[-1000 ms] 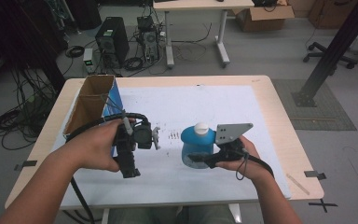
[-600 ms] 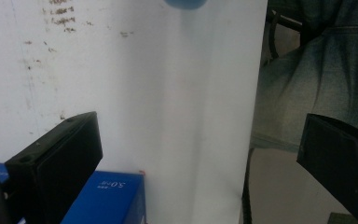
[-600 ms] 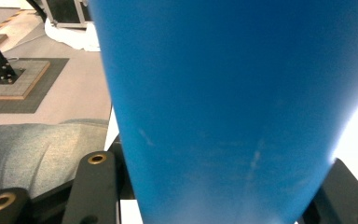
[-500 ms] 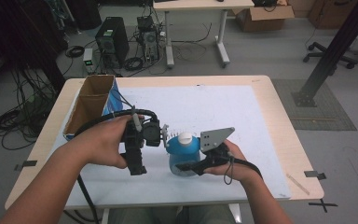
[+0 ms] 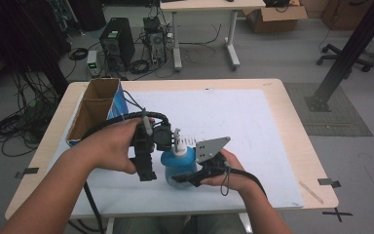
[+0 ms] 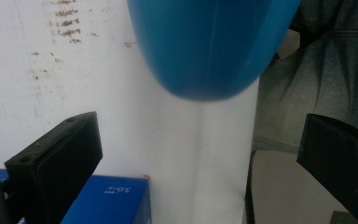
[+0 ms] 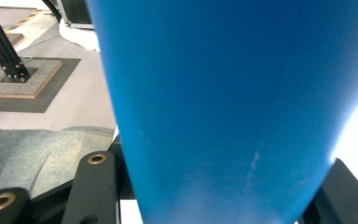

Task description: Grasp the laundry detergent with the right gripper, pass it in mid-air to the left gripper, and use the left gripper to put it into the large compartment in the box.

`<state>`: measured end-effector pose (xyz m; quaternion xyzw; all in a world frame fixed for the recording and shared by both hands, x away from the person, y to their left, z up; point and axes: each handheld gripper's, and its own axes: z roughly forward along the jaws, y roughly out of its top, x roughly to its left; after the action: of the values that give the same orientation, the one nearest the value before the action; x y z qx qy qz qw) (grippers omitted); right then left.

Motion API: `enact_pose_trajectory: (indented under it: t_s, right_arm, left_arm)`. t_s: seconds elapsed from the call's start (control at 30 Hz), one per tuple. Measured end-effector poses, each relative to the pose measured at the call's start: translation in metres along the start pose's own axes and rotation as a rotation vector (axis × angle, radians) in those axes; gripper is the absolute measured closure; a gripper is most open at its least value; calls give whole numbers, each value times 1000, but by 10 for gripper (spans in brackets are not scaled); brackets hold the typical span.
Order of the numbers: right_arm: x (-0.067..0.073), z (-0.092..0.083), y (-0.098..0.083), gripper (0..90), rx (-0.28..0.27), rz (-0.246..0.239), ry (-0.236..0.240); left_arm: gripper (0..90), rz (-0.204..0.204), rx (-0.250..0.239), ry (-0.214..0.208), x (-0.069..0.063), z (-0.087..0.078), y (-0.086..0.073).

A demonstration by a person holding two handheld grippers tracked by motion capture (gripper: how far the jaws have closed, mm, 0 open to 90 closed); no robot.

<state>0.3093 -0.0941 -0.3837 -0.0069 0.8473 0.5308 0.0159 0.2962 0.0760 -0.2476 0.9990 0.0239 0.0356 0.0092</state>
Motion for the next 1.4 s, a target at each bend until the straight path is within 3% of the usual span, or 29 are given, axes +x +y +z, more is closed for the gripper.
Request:
enact_pose_trajectory:
  t_s: [0.57,1.0,1.4]
  right_arm:
    - [-1,28,5,453,-19,3,16]
    - [3,38,10,452,-29,5,15]
    - [2,41,15,451,-33,-26,6]
  left_arm:
    - [2,10,9,-7,-2,3,7]
    - [2,22,9,-14,-2,10,14]
    - [4,29,16,-5,-2,12,15]
